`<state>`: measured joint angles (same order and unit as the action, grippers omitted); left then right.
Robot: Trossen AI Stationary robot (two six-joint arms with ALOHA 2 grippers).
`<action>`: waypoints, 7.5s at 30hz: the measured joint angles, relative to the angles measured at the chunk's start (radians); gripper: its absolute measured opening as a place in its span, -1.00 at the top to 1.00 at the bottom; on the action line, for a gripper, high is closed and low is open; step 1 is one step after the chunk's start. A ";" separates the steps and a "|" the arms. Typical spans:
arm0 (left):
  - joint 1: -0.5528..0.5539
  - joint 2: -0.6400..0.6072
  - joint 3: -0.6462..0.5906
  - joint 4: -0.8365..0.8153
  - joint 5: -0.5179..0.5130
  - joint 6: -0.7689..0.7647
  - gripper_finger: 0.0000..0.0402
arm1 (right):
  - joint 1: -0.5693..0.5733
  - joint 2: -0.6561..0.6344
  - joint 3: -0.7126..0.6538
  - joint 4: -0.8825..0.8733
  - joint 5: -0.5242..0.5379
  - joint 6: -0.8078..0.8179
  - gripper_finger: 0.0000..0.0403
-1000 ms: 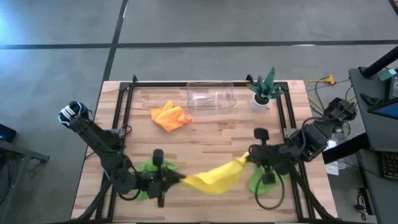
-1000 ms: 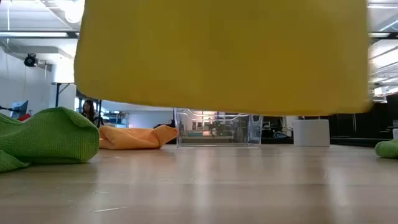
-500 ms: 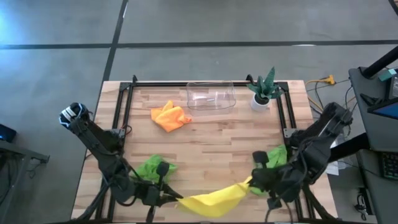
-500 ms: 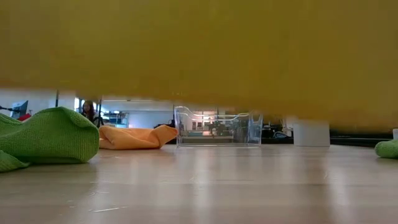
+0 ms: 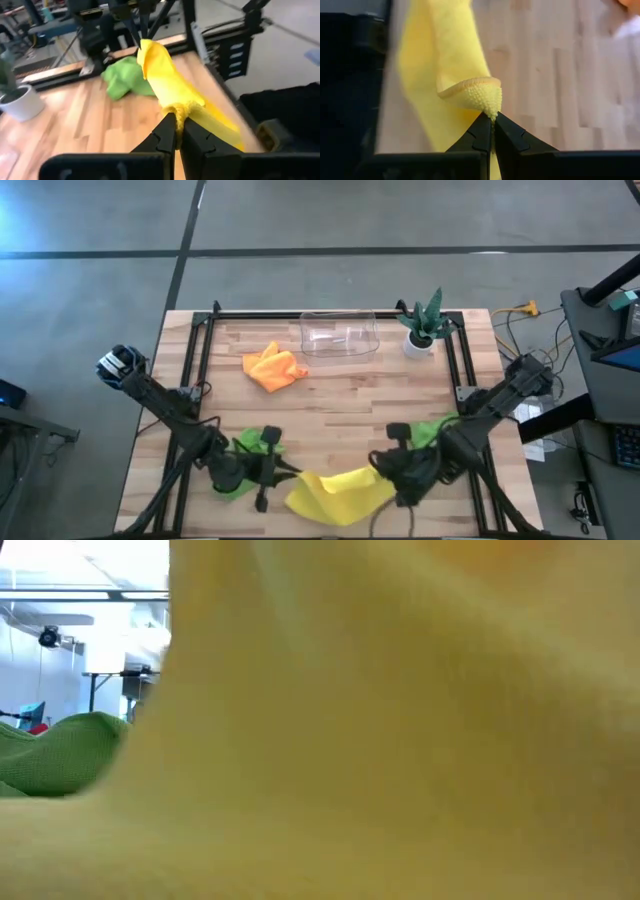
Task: Fold microfiber towels
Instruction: Fold the yellow microfiber towel
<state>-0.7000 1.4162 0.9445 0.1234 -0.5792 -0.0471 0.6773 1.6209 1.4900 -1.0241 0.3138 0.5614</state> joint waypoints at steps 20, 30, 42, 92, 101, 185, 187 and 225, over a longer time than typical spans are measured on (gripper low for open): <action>0.278 -0.074 -0.163 -0.223 -0.087 -0.026 1.00 | -0.404 -0.059 -0.285 0.057 0.153 -0.255 0.96; 0.429 -0.075 -0.253 -0.219 -0.088 -0.025 1.00 | -0.552 -0.060 -0.427 0.286 0.171 -0.400 0.96; 0.543 -0.072 -0.299 -0.210 -0.024 0.004 1.00 | -0.631 -0.060 -0.516 0.407 0.187 -0.451 0.96; 0.579 -0.147 -0.123 -0.225 0.621 -0.322 0.21 | -0.576 -0.933 -1.119 1.181 -0.225 -0.138 0.59; 0.453 -0.161 -0.126 -0.304 0.719 -0.643 0.21 | -0.544 -0.958 -0.957 1.175 -0.227 -0.065 0.64; 0.726 0.059 -0.104 -0.149 0.804 -0.541 0.99 | -0.651 -0.229 -0.797 0.574 -0.283 0.393 0.66; 0.739 0.116 -0.086 -0.136 0.827 -0.541 0.99 | -0.651 -0.229 -0.801 0.563 -0.287 0.421 0.66; 0.753 0.278 -0.086 -0.189 0.809 -0.600 0.99 | -0.652 -0.065 -0.763 0.654 -0.392 0.428 0.62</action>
<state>0.0532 1.6939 0.8581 -0.0652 0.2297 -0.6471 0.0253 1.5560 0.7273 -0.3699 -0.0779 0.9896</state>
